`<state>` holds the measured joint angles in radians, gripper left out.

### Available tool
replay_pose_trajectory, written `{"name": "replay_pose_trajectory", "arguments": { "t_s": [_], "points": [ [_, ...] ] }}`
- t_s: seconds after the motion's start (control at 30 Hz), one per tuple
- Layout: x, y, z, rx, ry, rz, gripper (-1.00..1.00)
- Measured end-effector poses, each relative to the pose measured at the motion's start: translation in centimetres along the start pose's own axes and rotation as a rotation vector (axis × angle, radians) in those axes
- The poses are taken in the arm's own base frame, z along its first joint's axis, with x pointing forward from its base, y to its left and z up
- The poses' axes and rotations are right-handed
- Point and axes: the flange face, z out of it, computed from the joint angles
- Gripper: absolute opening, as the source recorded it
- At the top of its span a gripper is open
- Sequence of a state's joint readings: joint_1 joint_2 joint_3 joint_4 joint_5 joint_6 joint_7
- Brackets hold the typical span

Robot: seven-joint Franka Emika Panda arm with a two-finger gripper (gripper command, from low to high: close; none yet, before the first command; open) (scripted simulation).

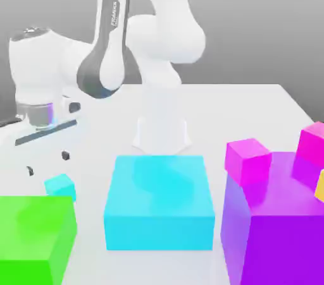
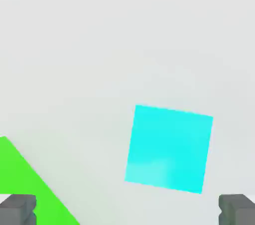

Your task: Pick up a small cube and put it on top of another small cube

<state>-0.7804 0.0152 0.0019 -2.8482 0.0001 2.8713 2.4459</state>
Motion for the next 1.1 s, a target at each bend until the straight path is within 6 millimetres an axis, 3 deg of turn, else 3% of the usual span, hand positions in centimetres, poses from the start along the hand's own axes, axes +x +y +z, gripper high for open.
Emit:
{"name": "replay_pose_trajectory", "arguments": {
  "t_s": [0.2,0.23,0.43,0.73,0.97,1.1],
  "points": [
    [-0.1,0.6,5.4,-0.005,0.006,0.002,0.00],
    [0.0,0.6,6.0,-0.005,0.006,0.002,-1.00],
    [0.0,0.6,6.3,-0.003,0.004,0.002,-1.00],
    [-0.6,0.4,-0.1,-0.010,0.011,-0.026,-1.00],
    [-5.8,1.1,-1.7,-0.100,0.132,-0.385,-1.00],
    [-10.9,4.9,-4.9,-0.120,0.169,-0.570,-1.00]
  ]
}}
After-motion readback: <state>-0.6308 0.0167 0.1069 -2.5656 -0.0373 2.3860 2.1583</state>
